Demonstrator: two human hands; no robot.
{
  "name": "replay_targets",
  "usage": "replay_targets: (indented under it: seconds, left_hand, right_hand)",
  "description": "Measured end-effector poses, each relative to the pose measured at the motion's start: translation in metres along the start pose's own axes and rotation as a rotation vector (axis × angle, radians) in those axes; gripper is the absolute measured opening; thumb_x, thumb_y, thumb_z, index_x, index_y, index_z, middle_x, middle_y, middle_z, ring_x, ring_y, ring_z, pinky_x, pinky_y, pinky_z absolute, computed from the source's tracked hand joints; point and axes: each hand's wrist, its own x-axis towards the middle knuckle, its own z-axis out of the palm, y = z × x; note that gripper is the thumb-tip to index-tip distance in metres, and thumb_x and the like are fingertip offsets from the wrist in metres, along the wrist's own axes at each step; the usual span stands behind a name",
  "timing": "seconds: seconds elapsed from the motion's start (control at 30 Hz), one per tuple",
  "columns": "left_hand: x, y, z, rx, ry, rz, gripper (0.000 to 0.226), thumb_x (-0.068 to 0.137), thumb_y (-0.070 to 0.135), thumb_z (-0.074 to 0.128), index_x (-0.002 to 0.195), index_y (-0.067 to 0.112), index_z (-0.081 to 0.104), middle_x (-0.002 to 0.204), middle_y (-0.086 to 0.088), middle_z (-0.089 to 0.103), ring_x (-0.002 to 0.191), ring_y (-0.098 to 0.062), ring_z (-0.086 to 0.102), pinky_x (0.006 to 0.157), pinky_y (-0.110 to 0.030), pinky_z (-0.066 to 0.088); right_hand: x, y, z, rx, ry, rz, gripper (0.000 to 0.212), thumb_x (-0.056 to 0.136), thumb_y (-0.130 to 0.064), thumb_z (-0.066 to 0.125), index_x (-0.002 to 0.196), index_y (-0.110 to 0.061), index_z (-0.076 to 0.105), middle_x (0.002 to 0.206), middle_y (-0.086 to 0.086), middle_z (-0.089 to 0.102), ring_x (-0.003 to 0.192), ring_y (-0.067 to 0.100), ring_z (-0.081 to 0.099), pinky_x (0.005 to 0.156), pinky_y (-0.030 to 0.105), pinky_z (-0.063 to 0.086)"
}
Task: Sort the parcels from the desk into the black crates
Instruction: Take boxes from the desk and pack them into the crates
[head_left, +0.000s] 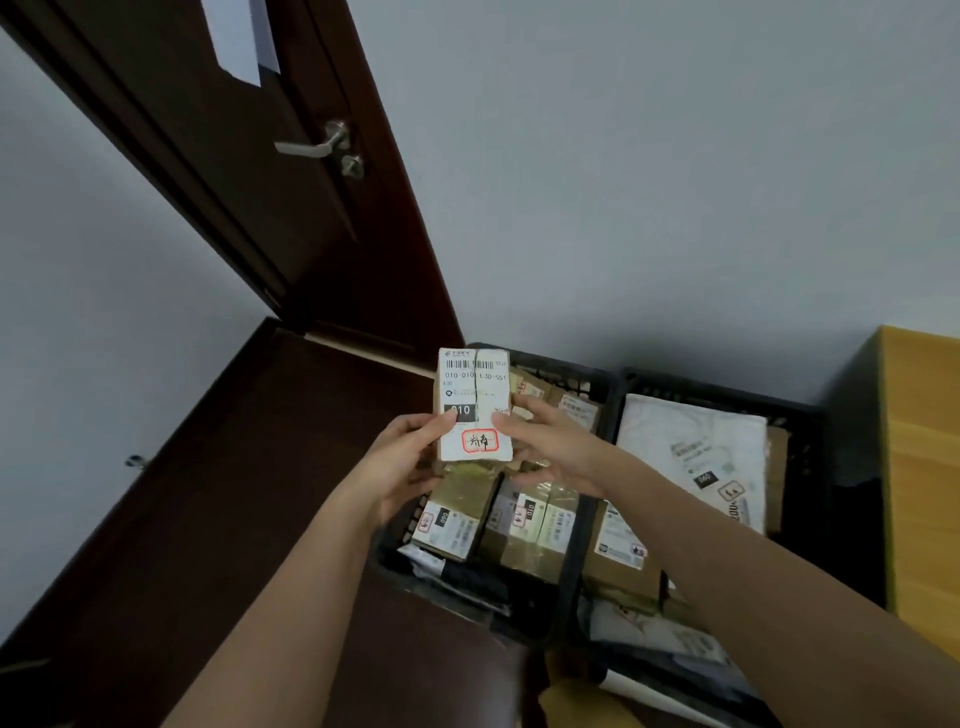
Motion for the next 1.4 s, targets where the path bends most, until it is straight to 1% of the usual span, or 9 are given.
replay_targets:
  seconds: [0.13, 0.4, 0.57, 0.73, 1.03, 1.1, 1.2, 1.27, 1.4]
  left_hand:
    - [0.027, -0.007, -0.008, 0.036, -0.025, -0.08, 0.046, 0.082, 0.042, 0.074, 0.119, 0.021, 0.058, 0.101, -0.004, 0.076, 0.097, -0.022, 0.07, 0.071, -0.029, 0.053]
    - [0.082, -0.037, -0.013, 0.153, -0.149, -0.243, 0.052, 0.079, 0.037, 0.079, 0.122, 0.023, 0.055, 0.106, -0.001, 0.074, 0.103, -0.02, 0.067, 0.093, -0.038, 0.053]
    - [0.113, -0.051, -0.017, 0.223, -0.269, -0.283, 0.077, 0.067, 0.04, 0.085, 0.134, 0.023, 0.05, 0.117, -0.001, 0.07, 0.108, -0.018, 0.065, 0.09, -0.035, 0.052]
    - [0.13, -0.058, -0.032, 0.34, -0.409, -0.222, 0.093, 0.073, 0.035, 0.082, 0.151, 0.037, 0.031, 0.144, -0.002, 0.05, 0.118, -0.02, 0.057, 0.104, -0.041, 0.044]
    - [0.159, -0.092, -0.064, 0.566, -0.598, -0.272, 0.06, 0.092, 0.031, 0.068, 0.146, 0.034, 0.042, 0.145, 0.002, 0.045, 0.127, -0.016, 0.046, 0.096, -0.032, 0.041]
    - [0.166, -0.109, -0.064, 0.593, -0.604, -0.313, 0.047, 0.096, 0.029, 0.062, 0.141, 0.032, 0.05, 0.143, 0.005, 0.048, 0.124, -0.013, 0.048, 0.095, -0.03, 0.041]
    - [0.179, -0.138, -0.059, 0.633, -0.597, -0.318, 0.039, 0.101, 0.025, 0.054, 0.14, 0.023, 0.054, 0.147, 0.004, 0.047, 0.131, -0.016, 0.046, 0.097, -0.028, 0.041]
    - [0.191, -0.157, -0.058, 0.74, -0.506, -0.241, 0.039, 0.103, 0.017, 0.049, 0.142, 0.017, 0.051, 0.149, 0.0, 0.045, 0.134, -0.021, 0.045, 0.092, -0.026, 0.043]
    - [0.221, -0.188, -0.064, 1.071, -0.486, -0.02, 0.057, 0.096, 0.001, 0.045, 0.15, 0.012, 0.035, 0.158, -0.006, 0.031, 0.137, -0.024, 0.039, 0.105, -0.023, 0.034]
  right_hand:
    - [0.021, 0.012, -0.006, 0.055, -0.006, 0.064, 0.066, 0.092, -0.033, 0.068, 0.149, -0.036, 0.034, 0.124, -0.001, 0.068, 0.113, 0.024, 0.064, 0.1, 0.051, 0.05]
    - [0.05, 0.049, -0.006, 0.077, 0.127, 0.211, 0.053, 0.096, -0.019, 0.063, 0.144, -0.027, 0.041, 0.111, -0.002, 0.073, 0.102, 0.019, 0.069, 0.086, 0.041, 0.056]
    - [0.057, 0.067, 0.011, 0.192, 0.344, 0.188, 0.082, 0.092, -0.002, 0.062, 0.151, -0.041, 0.02, 0.116, 0.003, 0.067, 0.102, 0.023, 0.069, 0.076, 0.039, 0.058]
    - [0.066, 0.081, 0.043, 0.315, 0.453, 0.138, 0.076, 0.096, -0.015, 0.062, 0.148, -0.051, 0.02, 0.12, -0.004, 0.066, 0.11, 0.022, 0.065, 0.089, 0.046, 0.056]
    - [0.09, 0.135, 0.091, 0.361, 0.598, 0.184, 0.118, 0.079, -0.026, 0.083, 0.153, -0.044, -0.008, 0.133, -0.005, 0.053, 0.111, 0.017, 0.06, 0.089, 0.046, 0.057]
    - [0.093, 0.151, 0.093, 0.414, 0.687, 0.233, 0.112, 0.083, -0.02, 0.079, 0.154, -0.038, -0.007, 0.138, 0.002, 0.049, 0.112, 0.019, 0.056, 0.075, 0.036, 0.057]
    - [0.102, 0.177, 0.088, 0.419, 0.826, 0.264, 0.097, 0.089, -0.009, 0.069, 0.153, -0.027, -0.001, 0.114, -0.005, 0.053, 0.091, 0.01, 0.056, 0.059, 0.022, 0.046]
    - [0.11, 0.19, 0.081, 0.352, 0.824, 0.259, 0.093, 0.091, -0.007, 0.068, 0.154, -0.026, 0.002, 0.108, -0.008, 0.053, 0.085, 0.002, 0.054, 0.058, 0.019, 0.046]
    - [0.127, 0.207, 0.07, 0.242, 0.763, 0.252, 0.09, 0.09, -0.014, 0.07, 0.155, -0.031, 0.009, 0.136, -0.004, 0.044, 0.103, 0.009, 0.055, 0.069, 0.015, 0.049]
